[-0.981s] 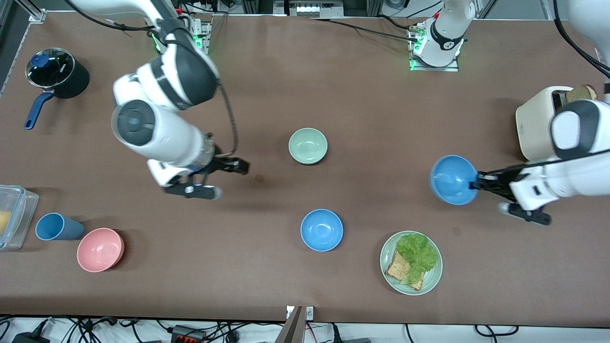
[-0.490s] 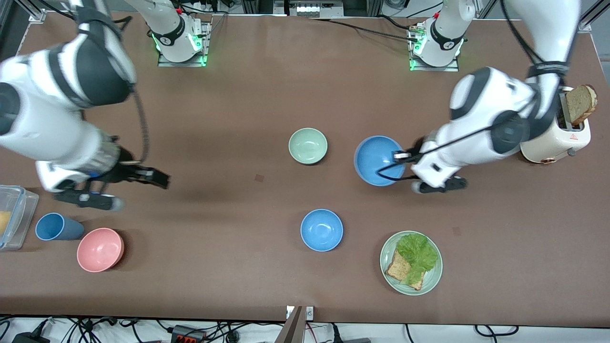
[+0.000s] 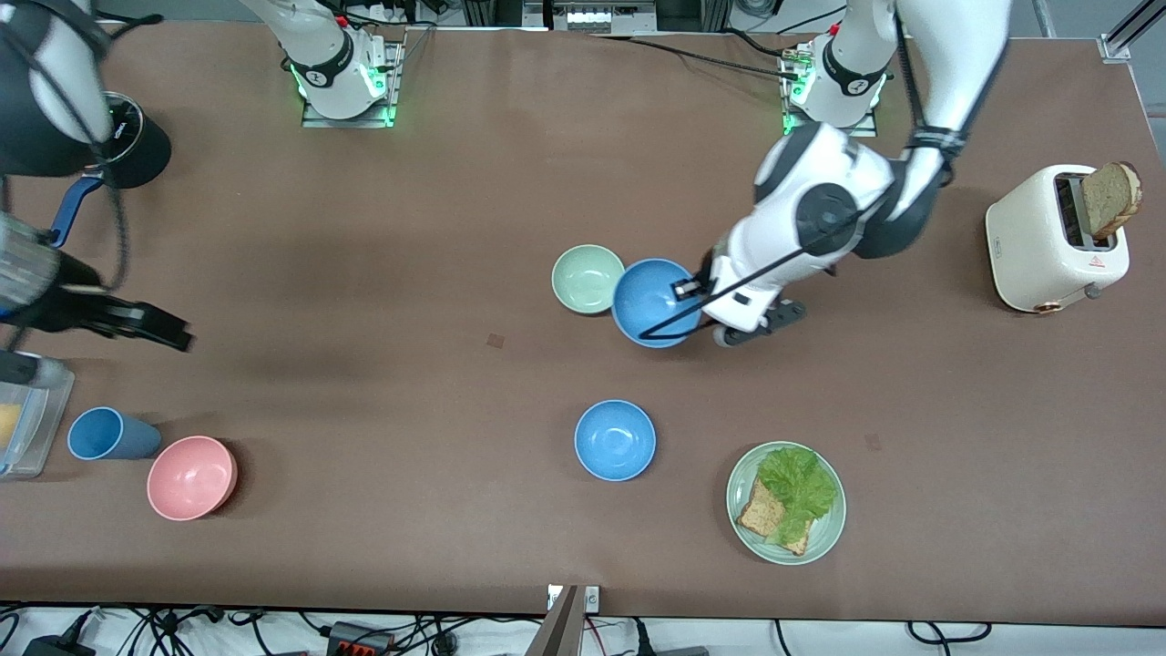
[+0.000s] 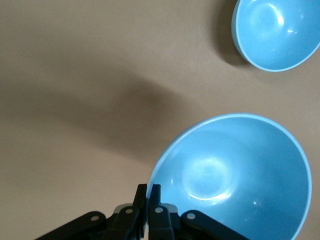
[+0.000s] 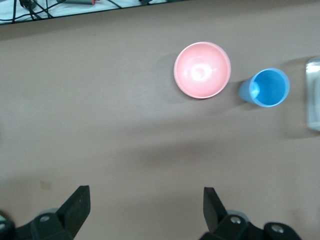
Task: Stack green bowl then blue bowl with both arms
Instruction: 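Lower the blue bowl into the green bowl with the left gripper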
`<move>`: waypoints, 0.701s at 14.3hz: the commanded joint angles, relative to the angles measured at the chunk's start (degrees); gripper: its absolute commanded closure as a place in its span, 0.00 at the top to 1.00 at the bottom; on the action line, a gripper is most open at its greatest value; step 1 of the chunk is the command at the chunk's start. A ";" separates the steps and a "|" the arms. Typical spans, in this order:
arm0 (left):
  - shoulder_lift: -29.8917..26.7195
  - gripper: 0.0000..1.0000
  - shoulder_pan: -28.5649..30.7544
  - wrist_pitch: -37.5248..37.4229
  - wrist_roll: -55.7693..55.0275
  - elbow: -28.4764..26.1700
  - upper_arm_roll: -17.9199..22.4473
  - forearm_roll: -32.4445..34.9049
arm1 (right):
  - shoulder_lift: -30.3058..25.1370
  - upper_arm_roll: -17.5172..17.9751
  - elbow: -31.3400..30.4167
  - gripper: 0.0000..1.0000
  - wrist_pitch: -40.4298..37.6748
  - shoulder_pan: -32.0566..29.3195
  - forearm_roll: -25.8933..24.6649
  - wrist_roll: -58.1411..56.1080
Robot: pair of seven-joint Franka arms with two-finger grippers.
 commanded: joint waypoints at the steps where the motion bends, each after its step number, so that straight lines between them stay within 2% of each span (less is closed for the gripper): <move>1: -0.73 0.00 -3.53 6.09 -7.36 -3.87 -0.30 -0.74 | -3.89 -0.82 -2.36 1.00 -0.57 -0.92 -0.34 -6.25; 4: 0.24 0.00 -5.03 7.07 -8.96 -3.96 -0.31 -0.74 | -5.13 -2.92 -2.98 1.00 -1.97 -0.75 -0.69 -6.79; 6: 1.73 0.00 -7.40 9.88 -9.66 -4.31 -0.13 -0.66 | -6.26 -3.01 -4.30 1.00 -3.55 -0.75 -0.34 -6.62; 10: 2.53 0.00 -8.81 16.45 -9.84 -8.25 -0.13 -0.57 | -11.88 -2.93 -12.20 1.00 -2.42 -0.75 -0.43 -6.44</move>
